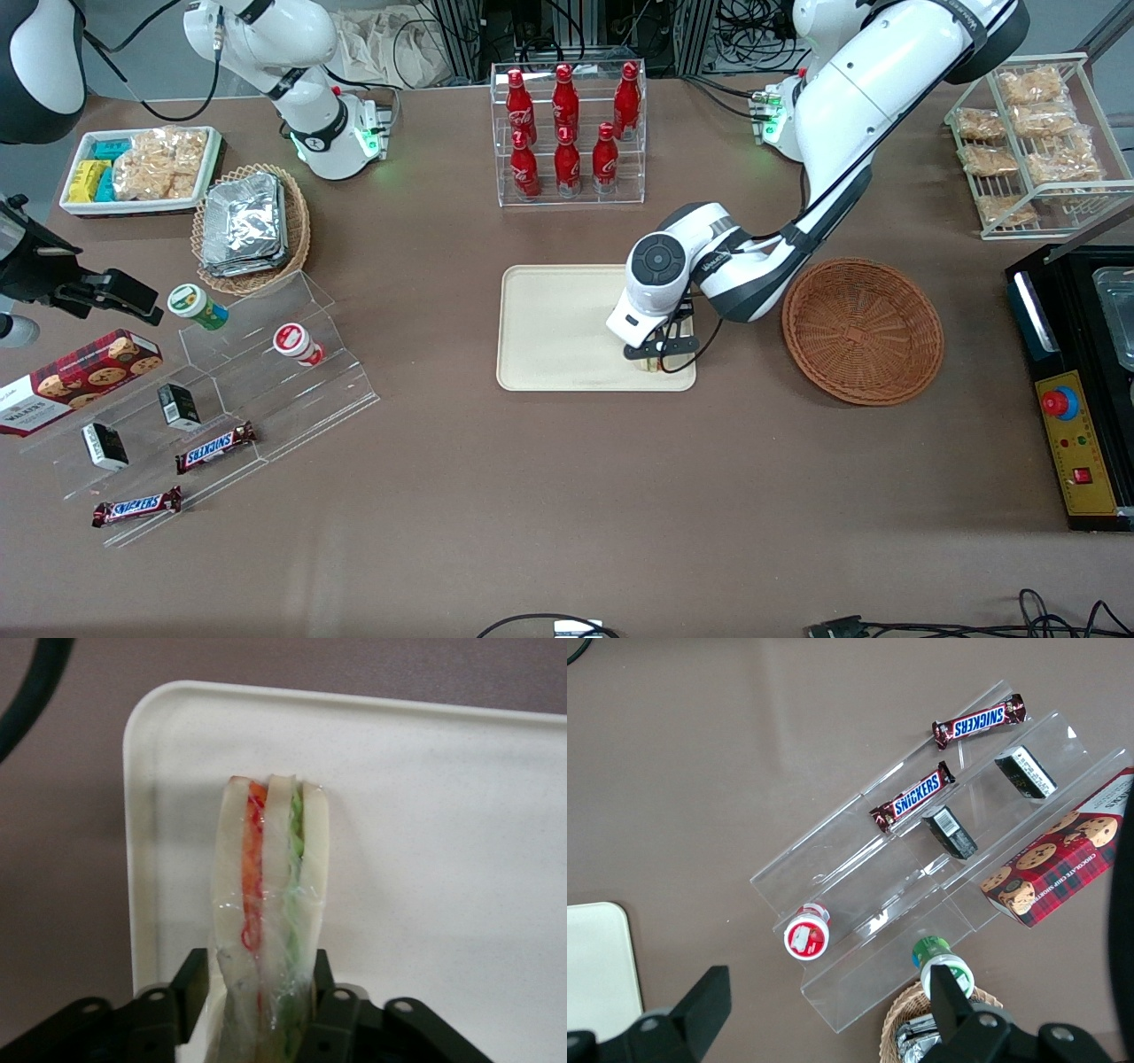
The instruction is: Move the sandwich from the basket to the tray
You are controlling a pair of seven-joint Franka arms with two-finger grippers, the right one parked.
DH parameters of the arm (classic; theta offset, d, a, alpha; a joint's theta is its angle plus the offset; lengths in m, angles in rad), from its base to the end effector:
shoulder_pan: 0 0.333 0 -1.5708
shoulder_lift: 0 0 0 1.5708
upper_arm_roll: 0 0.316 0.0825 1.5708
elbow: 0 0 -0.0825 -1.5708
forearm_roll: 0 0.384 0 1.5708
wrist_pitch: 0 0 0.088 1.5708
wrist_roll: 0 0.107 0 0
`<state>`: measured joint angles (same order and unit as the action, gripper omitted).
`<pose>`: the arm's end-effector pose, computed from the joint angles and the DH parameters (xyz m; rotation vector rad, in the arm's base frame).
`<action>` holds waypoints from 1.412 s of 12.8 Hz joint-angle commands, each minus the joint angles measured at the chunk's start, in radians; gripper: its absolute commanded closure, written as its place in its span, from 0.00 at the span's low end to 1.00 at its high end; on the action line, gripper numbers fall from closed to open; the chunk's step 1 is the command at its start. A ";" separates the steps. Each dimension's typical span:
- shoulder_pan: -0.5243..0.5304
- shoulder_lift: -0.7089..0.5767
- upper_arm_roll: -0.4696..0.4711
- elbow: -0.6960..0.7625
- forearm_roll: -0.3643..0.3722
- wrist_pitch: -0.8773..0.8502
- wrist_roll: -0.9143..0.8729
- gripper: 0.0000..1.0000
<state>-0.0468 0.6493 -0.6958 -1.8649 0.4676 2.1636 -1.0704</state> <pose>0.4804 -0.3879 0.2203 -3.0366 -0.1440 0.2012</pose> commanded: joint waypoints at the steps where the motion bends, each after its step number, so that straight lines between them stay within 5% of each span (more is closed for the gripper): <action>1: 0.005 -0.095 -0.013 0.012 -0.006 -0.083 -0.023 0.00; 6: 0.064 -0.399 0.007 0.081 -0.277 -0.336 0.206 0.00; 9: 0.059 -0.577 0.210 0.089 -0.415 -0.474 0.468 0.00; 16: 0.018 -0.777 0.642 -0.034 -0.435 -0.533 0.780 0.00; 18: 0.004 -0.790 0.670 -0.022 -0.438 -0.542 0.781 0.00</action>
<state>-0.0099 -0.1018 -0.0525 -1.8626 0.0438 1.6108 -0.2982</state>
